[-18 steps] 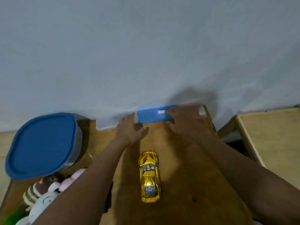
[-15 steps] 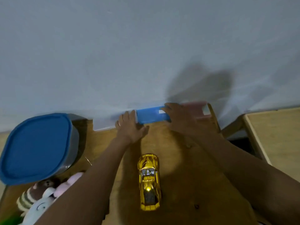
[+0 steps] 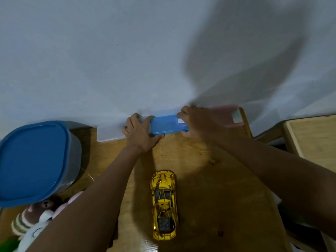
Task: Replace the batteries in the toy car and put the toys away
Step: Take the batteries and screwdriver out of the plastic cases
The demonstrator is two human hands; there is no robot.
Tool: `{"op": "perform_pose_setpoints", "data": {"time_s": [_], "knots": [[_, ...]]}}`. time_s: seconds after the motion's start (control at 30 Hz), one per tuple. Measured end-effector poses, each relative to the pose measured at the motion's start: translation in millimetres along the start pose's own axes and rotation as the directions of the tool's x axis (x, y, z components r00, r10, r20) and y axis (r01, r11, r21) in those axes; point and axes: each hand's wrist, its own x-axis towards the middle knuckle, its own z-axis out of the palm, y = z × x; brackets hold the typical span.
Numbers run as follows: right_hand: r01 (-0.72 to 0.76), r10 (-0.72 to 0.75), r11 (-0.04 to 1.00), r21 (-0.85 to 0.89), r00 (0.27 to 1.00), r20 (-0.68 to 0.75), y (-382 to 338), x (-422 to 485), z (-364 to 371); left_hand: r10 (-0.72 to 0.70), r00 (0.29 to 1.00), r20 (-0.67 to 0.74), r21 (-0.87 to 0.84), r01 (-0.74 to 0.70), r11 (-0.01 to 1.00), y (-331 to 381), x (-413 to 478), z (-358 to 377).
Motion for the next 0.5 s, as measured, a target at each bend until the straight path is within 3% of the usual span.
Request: {"op": "perform_pose_setpoints", "data": {"time_s": [0.5], "knots": [[0.129,-0.095,0.970,-0.204,0.981,0.169,-9,13,-8,-0.001,1.000,-0.024,-0.075,-0.001,0.997,1,6,8]]}}
